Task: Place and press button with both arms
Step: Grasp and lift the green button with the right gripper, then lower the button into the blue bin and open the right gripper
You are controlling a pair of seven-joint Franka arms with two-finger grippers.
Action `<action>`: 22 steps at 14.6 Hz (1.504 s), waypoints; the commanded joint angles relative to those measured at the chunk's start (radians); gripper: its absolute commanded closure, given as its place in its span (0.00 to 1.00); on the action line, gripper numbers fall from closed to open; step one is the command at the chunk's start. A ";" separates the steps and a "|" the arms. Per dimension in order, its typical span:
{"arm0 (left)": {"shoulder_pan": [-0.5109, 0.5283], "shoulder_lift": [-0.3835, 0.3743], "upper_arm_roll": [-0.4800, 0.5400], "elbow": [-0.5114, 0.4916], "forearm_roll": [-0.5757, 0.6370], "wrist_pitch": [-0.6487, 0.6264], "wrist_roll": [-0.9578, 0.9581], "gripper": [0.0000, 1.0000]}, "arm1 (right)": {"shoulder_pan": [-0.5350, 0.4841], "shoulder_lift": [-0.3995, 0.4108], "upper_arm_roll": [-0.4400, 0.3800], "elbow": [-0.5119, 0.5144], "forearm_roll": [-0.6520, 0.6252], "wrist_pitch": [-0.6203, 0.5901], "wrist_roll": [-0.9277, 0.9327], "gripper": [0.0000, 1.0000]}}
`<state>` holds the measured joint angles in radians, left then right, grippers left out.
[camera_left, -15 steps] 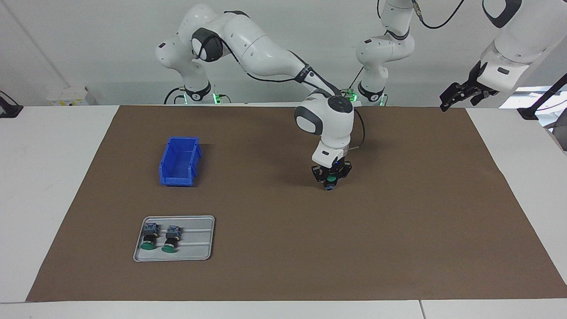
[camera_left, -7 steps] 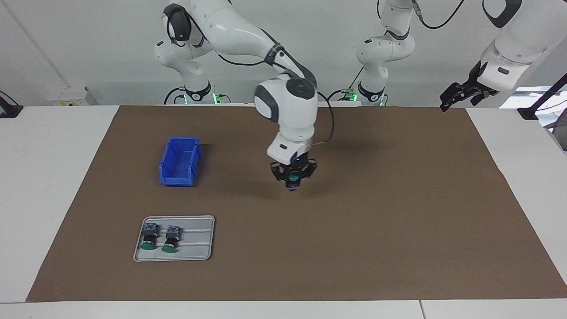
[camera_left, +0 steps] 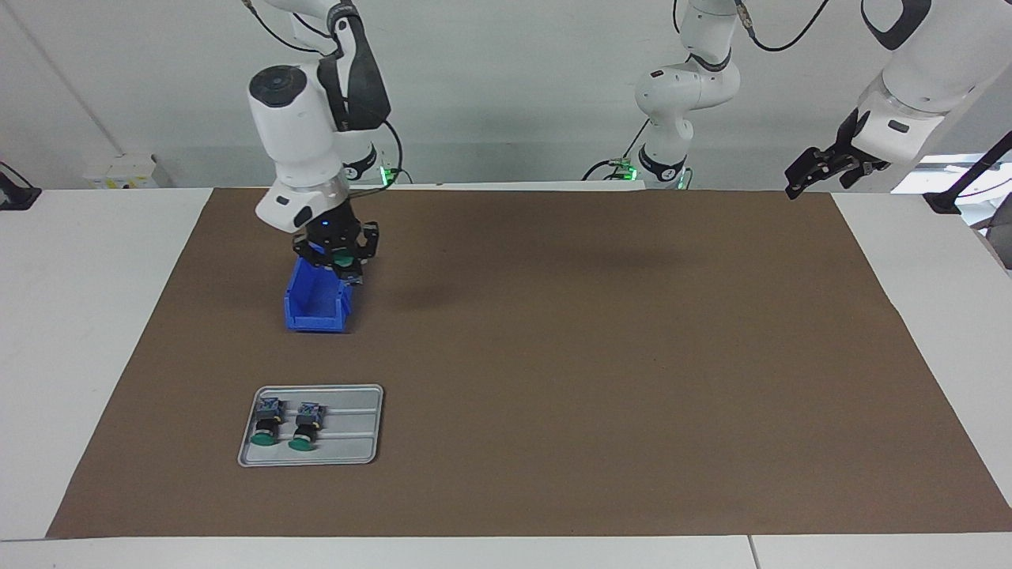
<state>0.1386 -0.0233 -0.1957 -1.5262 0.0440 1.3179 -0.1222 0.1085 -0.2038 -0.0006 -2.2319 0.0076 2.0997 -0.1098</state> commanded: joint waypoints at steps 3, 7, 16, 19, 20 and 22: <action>0.012 -0.021 -0.007 -0.028 0.011 0.012 -0.001 0.00 | -0.091 0.004 0.014 -0.081 0.020 0.052 0.007 0.99; 0.012 -0.021 -0.007 -0.028 0.011 0.012 -0.001 0.00 | -0.109 0.078 0.014 -0.095 0.037 0.107 0.050 0.99; 0.010 -0.021 -0.007 -0.028 0.011 0.012 -0.001 0.00 | -0.107 0.135 0.014 -0.167 0.037 0.233 0.042 0.91; 0.010 -0.021 -0.007 -0.028 0.011 0.012 -0.001 0.00 | -0.105 0.135 0.014 -0.167 0.037 0.227 0.042 0.73; 0.010 -0.021 -0.007 -0.028 0.011 0.012 -0.001 0.00 | -0.105 0.135 0.014 -0.167 0.037 0.226 0.042 0.70; 0.010 -0.021 -0.007 -0.028 0.011 0.012 -0.001 0.00 | -0.107 0.135 0.014 -0.167 0.035 0.221 0.039 0.65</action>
<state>0.1387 -0.0233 -0.1957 -1.5262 0.0440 1.3179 -0.1222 0.0126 -0.0472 0.0037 -2.3794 0.0266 2.3144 -0.0663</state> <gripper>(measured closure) 0.000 0.652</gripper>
